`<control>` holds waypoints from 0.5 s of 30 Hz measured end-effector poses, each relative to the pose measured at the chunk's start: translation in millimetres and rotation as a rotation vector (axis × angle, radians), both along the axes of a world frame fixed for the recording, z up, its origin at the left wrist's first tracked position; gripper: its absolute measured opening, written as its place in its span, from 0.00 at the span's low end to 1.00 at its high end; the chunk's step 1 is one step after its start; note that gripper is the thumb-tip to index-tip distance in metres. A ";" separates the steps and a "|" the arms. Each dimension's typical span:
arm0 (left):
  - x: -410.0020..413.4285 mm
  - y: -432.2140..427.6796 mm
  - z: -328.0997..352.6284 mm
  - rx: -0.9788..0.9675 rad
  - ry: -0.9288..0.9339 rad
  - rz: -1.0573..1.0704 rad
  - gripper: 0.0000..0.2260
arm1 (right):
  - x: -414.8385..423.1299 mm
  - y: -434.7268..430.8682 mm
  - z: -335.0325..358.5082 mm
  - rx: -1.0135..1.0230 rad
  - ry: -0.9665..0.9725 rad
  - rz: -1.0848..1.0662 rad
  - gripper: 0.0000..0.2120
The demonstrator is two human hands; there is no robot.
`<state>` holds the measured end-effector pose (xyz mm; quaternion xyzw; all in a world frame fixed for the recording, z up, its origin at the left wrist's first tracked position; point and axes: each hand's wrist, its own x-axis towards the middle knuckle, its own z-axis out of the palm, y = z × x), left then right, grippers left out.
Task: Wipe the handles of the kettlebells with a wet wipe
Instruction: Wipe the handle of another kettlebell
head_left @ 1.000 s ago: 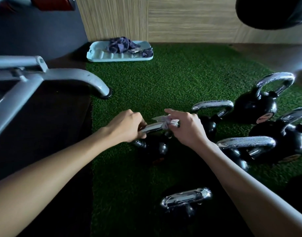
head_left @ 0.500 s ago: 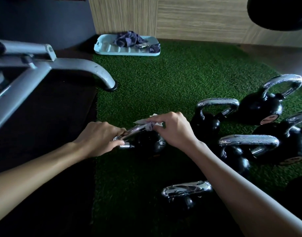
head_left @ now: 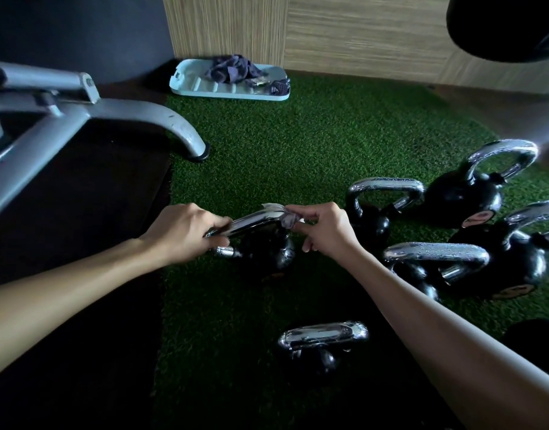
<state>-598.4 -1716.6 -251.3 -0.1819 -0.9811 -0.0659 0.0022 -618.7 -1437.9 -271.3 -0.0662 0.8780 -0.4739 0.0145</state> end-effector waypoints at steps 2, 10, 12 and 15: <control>-0.9 -3.3 -2.8 0.009 -0.008 0.001 0.34 | -5.1 0.5 -3.8 0.038 -0.015 0.013 0.15; -5.8 -3.8 -4.3 -0.036 0.005 0.001 0.22 | -13.9 0.7 -11.5 0.138 -0.072 0.025 0.12; -10.3 4.5 0.1 -0.040 0.004 -0.024 0.23 | -8.0 8.8 -2.8 0.005 -0.016 -0.056 0.09; -23.1 28.6 12.8 -0.094 0.014 -0.069 0.23 | -2.3 22.8 13.4 -0.227 0.016 -0.151 0.11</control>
